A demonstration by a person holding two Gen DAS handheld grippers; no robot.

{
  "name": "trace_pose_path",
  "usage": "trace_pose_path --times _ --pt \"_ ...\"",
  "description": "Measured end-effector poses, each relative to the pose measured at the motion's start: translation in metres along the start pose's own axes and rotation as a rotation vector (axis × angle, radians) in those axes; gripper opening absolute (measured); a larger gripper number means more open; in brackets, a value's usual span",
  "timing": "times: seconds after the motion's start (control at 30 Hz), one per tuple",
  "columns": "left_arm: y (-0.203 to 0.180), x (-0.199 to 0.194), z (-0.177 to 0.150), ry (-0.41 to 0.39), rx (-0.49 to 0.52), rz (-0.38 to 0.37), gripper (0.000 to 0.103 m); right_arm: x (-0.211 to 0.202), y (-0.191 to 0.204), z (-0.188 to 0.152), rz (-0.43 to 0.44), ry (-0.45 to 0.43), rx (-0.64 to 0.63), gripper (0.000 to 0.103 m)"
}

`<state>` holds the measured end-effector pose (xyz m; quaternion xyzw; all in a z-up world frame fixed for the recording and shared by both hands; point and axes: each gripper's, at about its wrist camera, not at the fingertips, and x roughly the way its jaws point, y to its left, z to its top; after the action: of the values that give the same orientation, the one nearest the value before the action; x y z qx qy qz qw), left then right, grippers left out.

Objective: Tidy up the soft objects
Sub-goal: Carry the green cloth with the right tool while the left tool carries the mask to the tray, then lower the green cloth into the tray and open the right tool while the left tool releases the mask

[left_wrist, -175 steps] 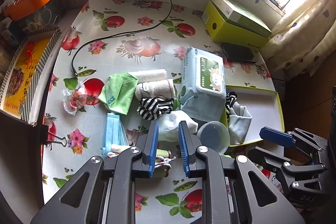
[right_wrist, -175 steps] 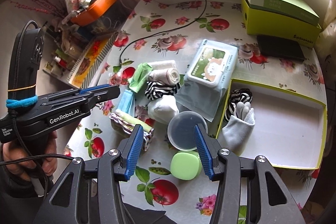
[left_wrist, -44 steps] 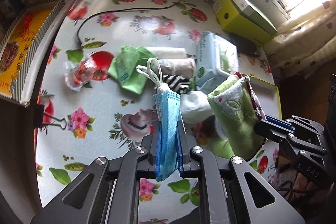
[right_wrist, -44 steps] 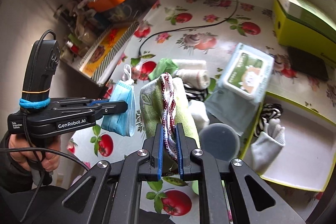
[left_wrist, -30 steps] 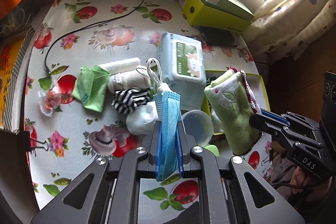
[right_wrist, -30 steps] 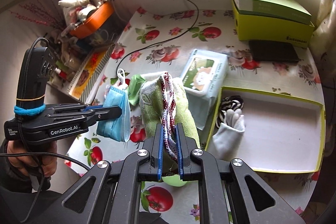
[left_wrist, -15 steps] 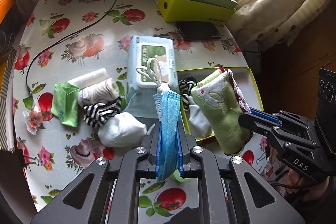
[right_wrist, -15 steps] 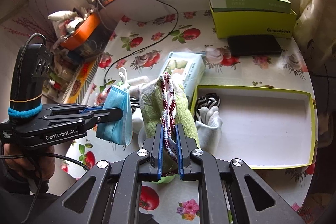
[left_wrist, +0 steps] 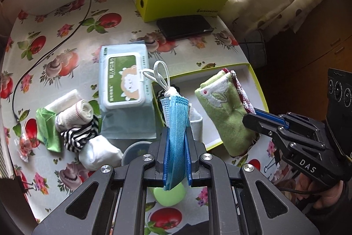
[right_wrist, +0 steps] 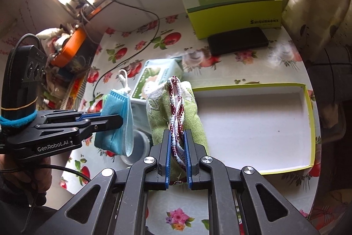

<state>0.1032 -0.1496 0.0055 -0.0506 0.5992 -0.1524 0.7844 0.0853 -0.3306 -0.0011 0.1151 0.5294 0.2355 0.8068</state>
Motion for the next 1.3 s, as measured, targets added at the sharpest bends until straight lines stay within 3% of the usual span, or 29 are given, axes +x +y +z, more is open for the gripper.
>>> trace_pose_path --times 0.47,0.93,1.3 --pt "-0.028 0.037 0.028 0.052 0.046 -0.030 0.012 0.006 -0.054 -0.001 -0.057 -0.003 0.112 0.011" --pt "-0.053 0.105 0.055 0.141 0.064 -0.044 0.012 0.017 -0.094 -0.002 -0.108 0.008 0.187 0.011" --pt "-0.057 0.138 0.064 0.175 0.041 -0.012 0.013 0.019 -0.131 0.002 -0.247 -0.001 0.211 0.011"
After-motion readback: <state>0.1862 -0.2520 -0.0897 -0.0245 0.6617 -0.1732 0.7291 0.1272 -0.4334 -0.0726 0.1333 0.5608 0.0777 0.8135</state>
